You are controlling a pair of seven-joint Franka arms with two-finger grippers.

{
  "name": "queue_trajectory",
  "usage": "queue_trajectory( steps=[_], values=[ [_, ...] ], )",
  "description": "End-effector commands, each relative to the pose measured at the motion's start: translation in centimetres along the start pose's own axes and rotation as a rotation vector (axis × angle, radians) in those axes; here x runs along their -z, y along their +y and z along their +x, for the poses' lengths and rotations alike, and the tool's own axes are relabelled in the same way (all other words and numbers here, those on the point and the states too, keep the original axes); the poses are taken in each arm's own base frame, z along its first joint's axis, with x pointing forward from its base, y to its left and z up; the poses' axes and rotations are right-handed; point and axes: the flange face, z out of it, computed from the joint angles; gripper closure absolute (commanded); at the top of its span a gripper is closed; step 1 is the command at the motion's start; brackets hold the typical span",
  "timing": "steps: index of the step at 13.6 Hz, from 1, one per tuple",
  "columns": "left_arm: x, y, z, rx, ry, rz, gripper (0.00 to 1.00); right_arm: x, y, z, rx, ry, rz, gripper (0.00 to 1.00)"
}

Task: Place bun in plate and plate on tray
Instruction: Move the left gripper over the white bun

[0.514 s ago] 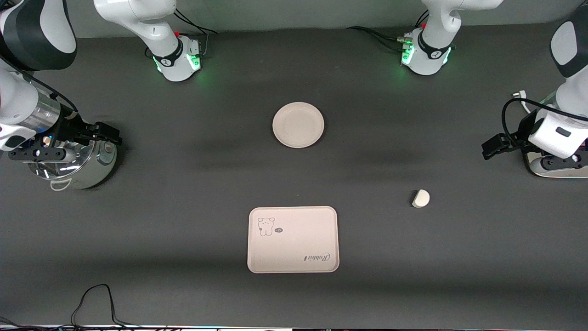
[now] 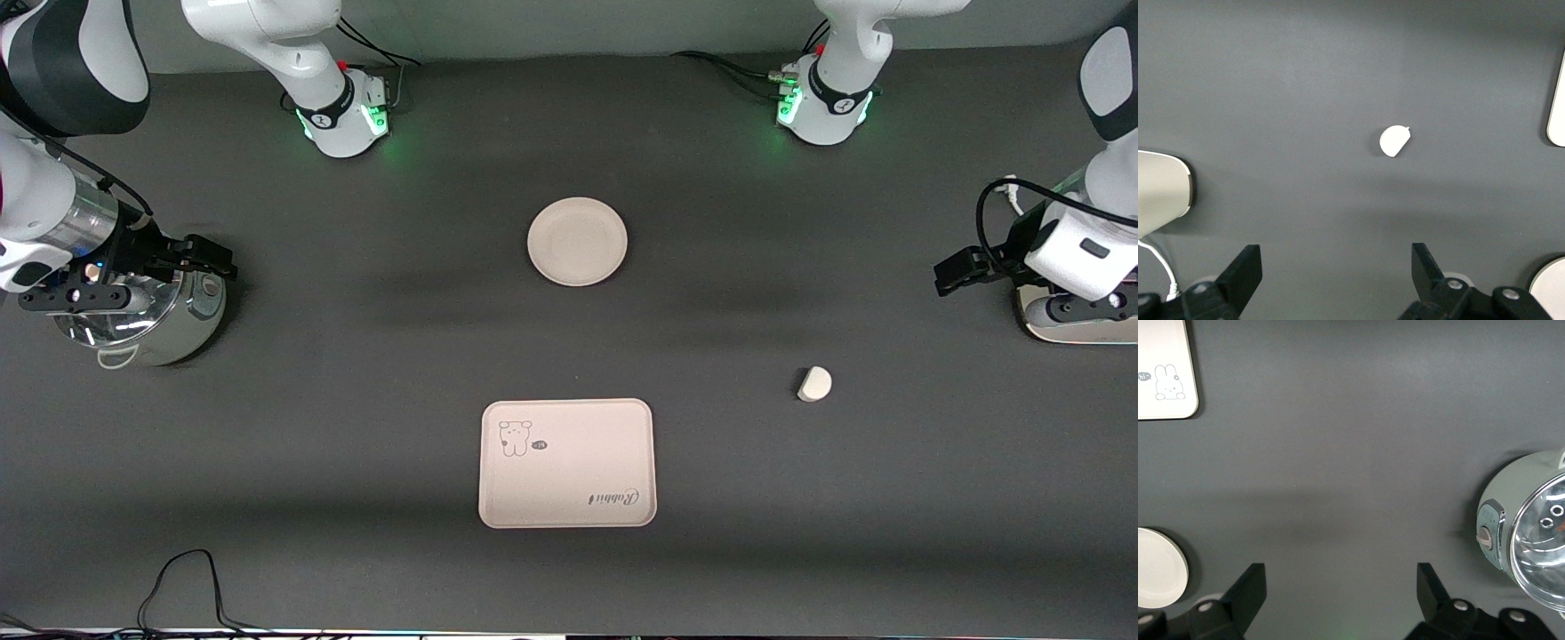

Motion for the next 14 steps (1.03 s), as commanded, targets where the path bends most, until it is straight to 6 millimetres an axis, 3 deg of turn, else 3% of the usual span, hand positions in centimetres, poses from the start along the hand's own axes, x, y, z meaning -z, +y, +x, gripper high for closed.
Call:
queue_trajectory(
  steps=[1, 5, 6, 8, 10, 11, 12, 14],
  values=[
    [0.4, -0.6, 0.5, -0.013, -0.013, 0.008, 0.0, 0.5, 0.0, -0.4, 0.028, 0.023, -0.01, 0.0],
    [0.3, -0.3, 0.0, -0.014, -0.041, 0.01, 0.0, 0.1, 0.0, -0.6, 0.027, 0.014, -0.008, 0.0],
    [0.8, 0.6, 0.1, -0.034, -0.025, 0.009, 0.0, 0.1, -0.5, -0.7, 0.038, 0.015, -0.01, 0.0],
    [1.6, 4.8, 1.6, -0.081, -0.062, 0.019, 0.0, 0.2, -1.6, -0.8, 0.058, 0.018, -0.011, 0.0],
    [2.8, 7.1, 3.8, -0.06, -0.074, 0.016, 0.0, 0.2, -1.6, -0.8, 0.055, 0.019, -0.009, 0.0],
    [3.0, 9.4, 4.5, -0.064, -0.057, 0.014, 0.0, 0.1, -1.7, -0.8, 0.054, 0.017, -0.008, 0.0],
    [3.0, 10.5, 5.0, -0.085, -0.045, 0.011, 0.0, 0.2, -1.7, -0.8, 0.054, 0.019, -0.008, 0.0],
    [2.3, 11.0, 5.2, -0.103, -0.047, 0.009, 0.0, 0.2, -1.9, -0.9, 0.051, 0.019, -0.008, 0.0]
  ],
)
